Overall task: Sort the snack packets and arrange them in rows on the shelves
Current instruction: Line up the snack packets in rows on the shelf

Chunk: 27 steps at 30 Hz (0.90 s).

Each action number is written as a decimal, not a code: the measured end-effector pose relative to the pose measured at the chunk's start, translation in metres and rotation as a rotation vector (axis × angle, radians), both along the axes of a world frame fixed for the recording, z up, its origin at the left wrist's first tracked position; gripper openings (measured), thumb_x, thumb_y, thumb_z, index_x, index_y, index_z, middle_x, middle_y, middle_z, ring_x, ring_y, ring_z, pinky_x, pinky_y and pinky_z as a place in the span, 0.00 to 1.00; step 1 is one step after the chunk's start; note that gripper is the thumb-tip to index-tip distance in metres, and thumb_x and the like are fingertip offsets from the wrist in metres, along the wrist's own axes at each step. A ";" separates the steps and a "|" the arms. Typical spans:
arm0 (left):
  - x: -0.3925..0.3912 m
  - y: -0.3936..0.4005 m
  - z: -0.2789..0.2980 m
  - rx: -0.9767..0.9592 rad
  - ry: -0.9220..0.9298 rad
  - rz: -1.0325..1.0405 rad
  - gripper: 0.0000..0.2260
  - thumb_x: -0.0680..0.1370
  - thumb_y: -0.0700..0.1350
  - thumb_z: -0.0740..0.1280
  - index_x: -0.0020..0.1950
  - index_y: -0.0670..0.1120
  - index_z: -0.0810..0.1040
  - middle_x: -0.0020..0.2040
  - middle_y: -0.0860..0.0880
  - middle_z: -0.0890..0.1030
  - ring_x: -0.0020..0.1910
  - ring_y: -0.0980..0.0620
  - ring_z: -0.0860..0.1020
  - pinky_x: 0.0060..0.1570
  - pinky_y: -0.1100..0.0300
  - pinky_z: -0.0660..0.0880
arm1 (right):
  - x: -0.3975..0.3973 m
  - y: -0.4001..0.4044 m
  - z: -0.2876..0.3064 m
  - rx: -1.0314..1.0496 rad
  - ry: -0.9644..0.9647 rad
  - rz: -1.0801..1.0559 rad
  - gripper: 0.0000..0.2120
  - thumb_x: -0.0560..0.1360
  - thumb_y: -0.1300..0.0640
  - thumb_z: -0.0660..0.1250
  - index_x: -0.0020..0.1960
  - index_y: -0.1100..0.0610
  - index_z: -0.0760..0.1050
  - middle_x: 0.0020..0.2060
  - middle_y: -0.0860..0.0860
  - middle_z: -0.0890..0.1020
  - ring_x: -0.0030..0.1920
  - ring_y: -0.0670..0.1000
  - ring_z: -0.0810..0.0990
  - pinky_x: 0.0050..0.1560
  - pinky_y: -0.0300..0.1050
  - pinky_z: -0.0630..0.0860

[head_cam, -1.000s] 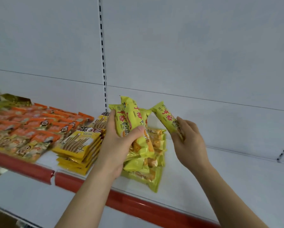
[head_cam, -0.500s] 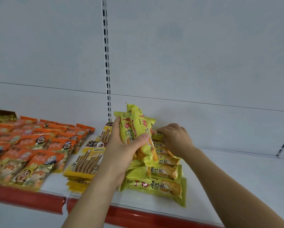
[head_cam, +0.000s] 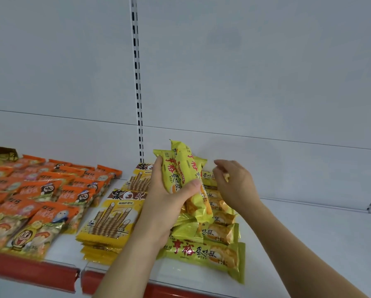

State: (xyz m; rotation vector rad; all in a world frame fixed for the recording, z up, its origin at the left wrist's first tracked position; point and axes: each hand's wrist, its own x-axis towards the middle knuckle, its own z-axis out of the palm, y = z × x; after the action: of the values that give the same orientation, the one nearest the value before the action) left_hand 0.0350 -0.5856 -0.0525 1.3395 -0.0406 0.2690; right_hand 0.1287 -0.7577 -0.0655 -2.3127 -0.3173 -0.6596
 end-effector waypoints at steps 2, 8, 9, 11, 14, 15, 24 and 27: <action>0.002 -0.002 -0.002 0.006 -0.003 0.009 0.54 0.59 0.55 0.83 0.80 0.68 0.58 0.66 0.61 0.81 0.63 0.56 0.81 0.67 0.44 0.77 | -0.032 0.006 0.015 0.277 0.124 0.109 0.09 0.81 0.50 0.65 0.56 0.49 0.82 0.44 0.43 0.85 0.47 0.43 0.83 0.53 0.46 0.80; 0.009 -0.008 -0.006 0.049 -0.059 0.063 0.44 0.69 0.62 0.74 0.81 0.68 0.55 0.67 0.65 0.76 0.67 0.61 0.77 0.60 0.60 0.79 | -0.090 0.013 0.023 0.274 0.295 0.335 0.20 0.75 0.38 0.69 0.65 0.41 0.77 0.52 0.37 0.82 0.52 0.41 0.82 0.53 0.47 0.81; 0.010 -0.009 -0.005 0.049 -0.061 0.055 0.39 0.73 0.62 0.70 0.80 0.70 0.55 0.67 0.68 0.75 0.68 0.60 0.76 0.62 0.57 0.78 | -0.090 0.013 0.022 0.281 0.291 0.317 0.19 0.75 0.42 0.70 0.65 0.41 0.77 0.52 0.37 0.83 0.52 0.41 0.82 0.54 0.48 0.81; 0.012 -0.010 -0.006 0.060 -0.050 0.012 0.31 0.80 0.58 0.67 0.78 0.72 0.56 0.68 0.68 0.73 0.69 0.59 0.75 0.66 0.52 0.77 | -0.088 0.013 0.022 0.389 0.306 0.295 0.15 0.76 0.50 0.72 0.62 0.41 0.79 0.51 0.41 0.84 0.50 0.44 0.84 0.53 0.53 0.82; 0.011 -0.011 -0.009 0.081 -0.027 -0.041 0.34 0.83 0.47 0.68 0.79 0.71 0.55 0.69 0.62 0.77 0.65 0.59 0.78 0.63 0.52 0.79 | -0.082 0.013 0.022 0.519 0.384 0.263 0.16 0.74 0.53 0.72 0.61 0.42 0.79 0.48 0.45 0.86 0.46 0.48 0.86 0.50 0.57 0.83; 0.012 -0.011 -0.010 0.075 -0.023 -0.051 0.35 0.82 0.45 0.69 0.79 0.71 0.56 0.69 0.60 0.77 0.65 0.58 0.79 0.61 0.52 0.80 | -0.081 0.014 0.022 0.512 0.386 0.237 0.17 0.72 0.51 0.72 0.61 0.41 0.78 0.48 0.45 0.86 0.45 0.48 0.86 0.49 0.57 0.84; 0.009 0.000 0.004 -0.065 -0.039 -0.031 0.34 0.82 0.41 0.69 0.79 0.69 0.61 0.66 0.59 0.81 0.62 0.51 0.83 0.60 0.42 0.81 | -0.073 0.012 0.027 0.484 0.187 0.160 0.13 0.76 0.47 0.72 0.60 0.42 0.79 0.47 0.44 0.85 0.46 0.47 0.85 0.49 0.54 0.83; 0.013 0.014 0.009 -0.104 -0.069 0.054 0.35 0.81 0.40 0.70 0.79 0.68 0.61 0.67 0.56 0.81 0.62 0.49 0.83 0.59 0.39 0.81 | -0.059 -0.008 0.023 0.182 0.013 -0.013 0.17 0.77 0.51 0.70 0.65 0.45 0.77 0.53 0.42 0.81 0.51 0.45 0.80 0.50 0.40 0.75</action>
State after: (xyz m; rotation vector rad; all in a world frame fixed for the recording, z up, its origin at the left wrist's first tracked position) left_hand 0.0483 -0.5715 -0.0436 1.2286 -0.0477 0.3584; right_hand 0.0692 -0.7659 -0.0423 -2.1456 -0.2269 -0.6523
